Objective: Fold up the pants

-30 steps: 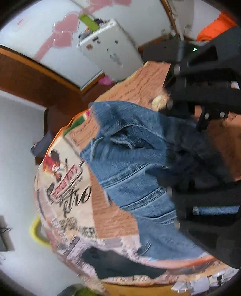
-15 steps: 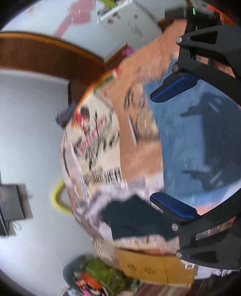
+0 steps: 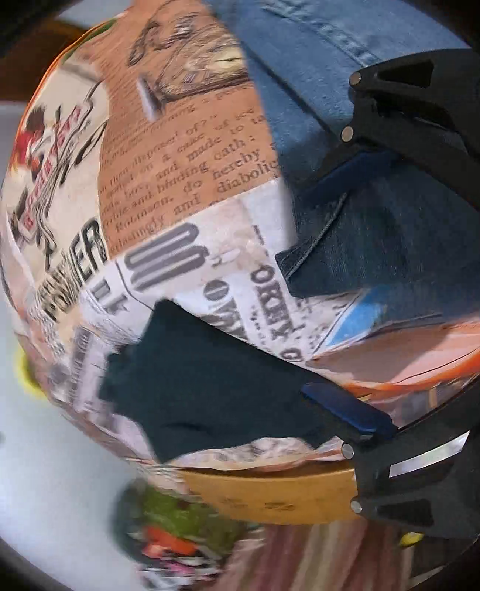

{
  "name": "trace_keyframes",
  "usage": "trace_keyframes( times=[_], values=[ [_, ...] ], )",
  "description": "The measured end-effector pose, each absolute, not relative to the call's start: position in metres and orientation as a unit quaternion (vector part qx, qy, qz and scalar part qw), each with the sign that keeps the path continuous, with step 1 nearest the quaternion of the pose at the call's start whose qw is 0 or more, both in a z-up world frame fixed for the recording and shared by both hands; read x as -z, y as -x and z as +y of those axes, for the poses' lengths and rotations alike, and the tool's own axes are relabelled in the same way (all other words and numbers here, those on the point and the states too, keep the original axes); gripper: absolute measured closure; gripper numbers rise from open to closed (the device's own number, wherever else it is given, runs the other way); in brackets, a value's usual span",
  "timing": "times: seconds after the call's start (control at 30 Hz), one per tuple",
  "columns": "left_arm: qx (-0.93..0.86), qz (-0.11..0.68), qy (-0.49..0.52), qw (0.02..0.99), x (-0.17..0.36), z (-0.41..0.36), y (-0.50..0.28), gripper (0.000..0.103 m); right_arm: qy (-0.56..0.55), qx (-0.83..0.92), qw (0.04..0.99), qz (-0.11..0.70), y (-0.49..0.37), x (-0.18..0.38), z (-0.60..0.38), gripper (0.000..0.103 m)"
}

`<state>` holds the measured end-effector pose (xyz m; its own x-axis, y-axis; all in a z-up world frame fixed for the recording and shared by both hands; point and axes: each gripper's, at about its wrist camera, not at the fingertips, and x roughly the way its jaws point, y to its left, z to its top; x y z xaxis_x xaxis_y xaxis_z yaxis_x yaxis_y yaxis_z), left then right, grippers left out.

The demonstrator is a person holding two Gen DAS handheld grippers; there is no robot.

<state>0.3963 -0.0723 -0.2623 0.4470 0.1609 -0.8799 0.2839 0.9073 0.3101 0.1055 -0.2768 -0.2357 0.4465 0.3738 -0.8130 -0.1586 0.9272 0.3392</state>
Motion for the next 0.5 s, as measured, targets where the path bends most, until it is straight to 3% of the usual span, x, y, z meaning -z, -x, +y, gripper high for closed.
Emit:
trace_keyframes(
  times=[0.27, 0.5],
  values=[
    [0.047, 0.525, -0.224, 0.820, 0.256, -0.038, -0.337, 0.004, -0.108, -0.159, 0.846, 0.498, -0.107, 0.232, -0.280, 0.026],
    [0.046, 0.539, -0.134, 0.830, 0.236, 0.000, -0.255, 0.007, -0.101, -0.181, 0.849, 0.486, -0.101, 0.226, -0.269, 0.026]
  ],
)
